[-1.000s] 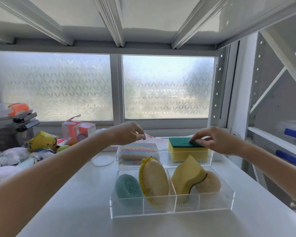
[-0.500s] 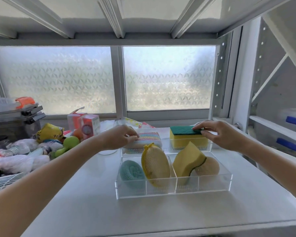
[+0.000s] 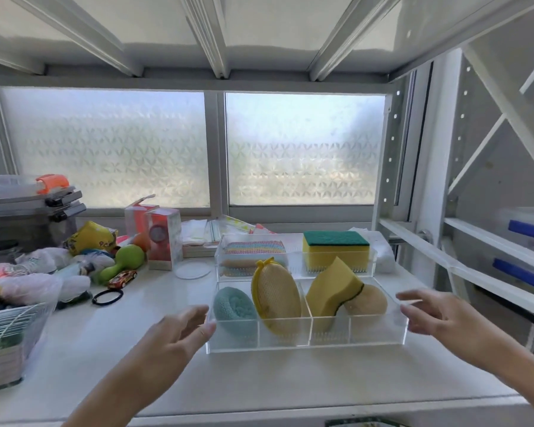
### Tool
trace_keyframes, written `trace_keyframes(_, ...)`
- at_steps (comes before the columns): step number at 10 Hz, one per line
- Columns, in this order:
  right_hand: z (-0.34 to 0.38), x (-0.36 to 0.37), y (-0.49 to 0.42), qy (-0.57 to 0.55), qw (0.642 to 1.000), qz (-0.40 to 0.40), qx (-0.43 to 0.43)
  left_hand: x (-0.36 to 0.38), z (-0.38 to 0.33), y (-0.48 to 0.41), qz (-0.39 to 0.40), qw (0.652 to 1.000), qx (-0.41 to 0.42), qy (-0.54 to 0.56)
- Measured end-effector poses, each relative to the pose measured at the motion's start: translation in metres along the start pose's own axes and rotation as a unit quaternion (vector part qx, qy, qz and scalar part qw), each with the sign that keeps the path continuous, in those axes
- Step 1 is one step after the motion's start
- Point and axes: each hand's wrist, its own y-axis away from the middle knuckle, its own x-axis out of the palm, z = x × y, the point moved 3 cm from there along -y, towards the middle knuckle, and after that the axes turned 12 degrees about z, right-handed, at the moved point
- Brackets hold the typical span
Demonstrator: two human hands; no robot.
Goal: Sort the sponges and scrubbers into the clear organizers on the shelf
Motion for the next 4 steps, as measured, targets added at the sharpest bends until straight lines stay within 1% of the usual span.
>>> trace_keyframes(1,0.000,0.012,0.007,-0.028,0.999,-0.008,-0.040,0.013,0.011,0.000,-0.023,0.997,0.026,0.062)
trace_keyframes(2,0.002,0.019,0.017,-0.014,0.997,-0.047,-0.061,0.016,0.012,0.001,-0.048,0.994,0.038,0.091)
trace_keyframes(3,-0.001,0.026,0.016,0.037,0.994,-0.075,-0.063,0.020,0.010,0.003,-0.035,0.994,0.030,0.097)
trace_keyframes(4,0.005,0.024,0.018,0.064,0.992,-0.094,-0.054,0.010,0.010,0.006,-0.044,0.997,0.011,0.057)
